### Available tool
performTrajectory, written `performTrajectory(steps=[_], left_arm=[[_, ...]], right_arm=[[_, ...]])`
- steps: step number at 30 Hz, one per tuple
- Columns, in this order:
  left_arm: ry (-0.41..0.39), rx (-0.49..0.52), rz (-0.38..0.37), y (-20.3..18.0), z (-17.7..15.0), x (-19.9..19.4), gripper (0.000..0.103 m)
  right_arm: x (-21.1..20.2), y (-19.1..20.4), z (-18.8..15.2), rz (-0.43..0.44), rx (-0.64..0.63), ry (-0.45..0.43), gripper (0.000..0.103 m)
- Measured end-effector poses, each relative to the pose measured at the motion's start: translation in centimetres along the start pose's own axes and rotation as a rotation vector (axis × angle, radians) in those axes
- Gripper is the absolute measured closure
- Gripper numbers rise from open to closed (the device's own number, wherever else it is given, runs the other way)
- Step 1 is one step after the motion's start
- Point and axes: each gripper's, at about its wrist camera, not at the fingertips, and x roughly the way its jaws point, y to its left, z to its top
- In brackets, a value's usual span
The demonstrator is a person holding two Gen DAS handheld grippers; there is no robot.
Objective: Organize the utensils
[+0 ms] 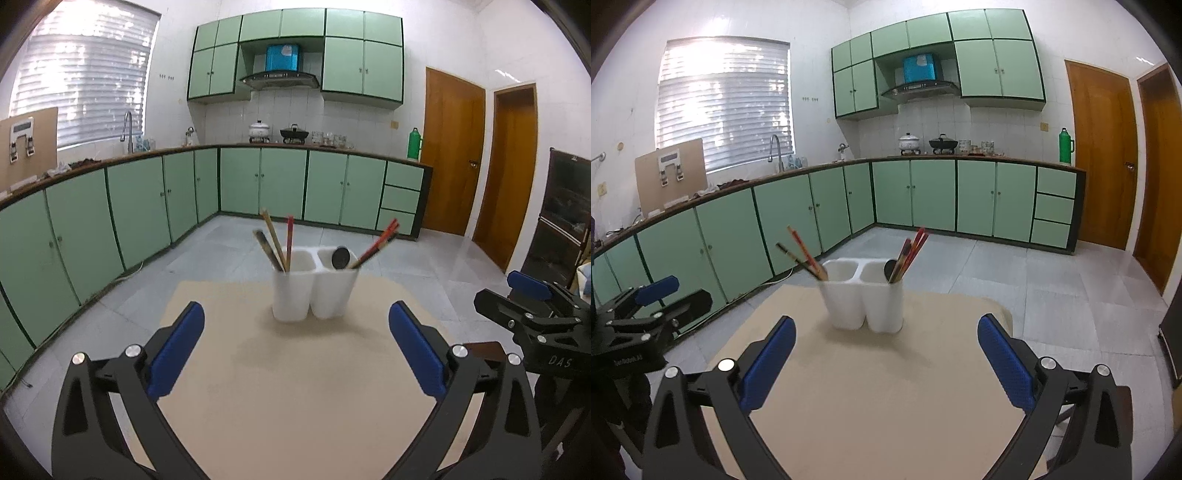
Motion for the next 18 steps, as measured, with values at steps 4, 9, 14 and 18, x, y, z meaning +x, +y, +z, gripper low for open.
performTrajectory(steps=[4,9,14,18], left_arm=[[0.026,-0.008,0.0,0.1,-1.2,-0.6,0.006],[0.028,0.0,0.01,0.2,-1.5,-1.1,0.006],[0.027,-0.004,0.016,0.1,-1.6,-1.7,0.006],[0.025,-0.001,0.028,0.4,-1.9,-1.9,0.006]], right_arm=[[-0.6,0.3,-0.8,0.009,0.009,0.018,0.006],[-0.8,0.8,-1.2,0.0,-0.009,0.039,0.006],[-0.6,1.0,-1.2,0.008,-0.005,0.049,0.006],[-0.5,1.3,-1.2,0.009,-0.015,0.053,0.006]])
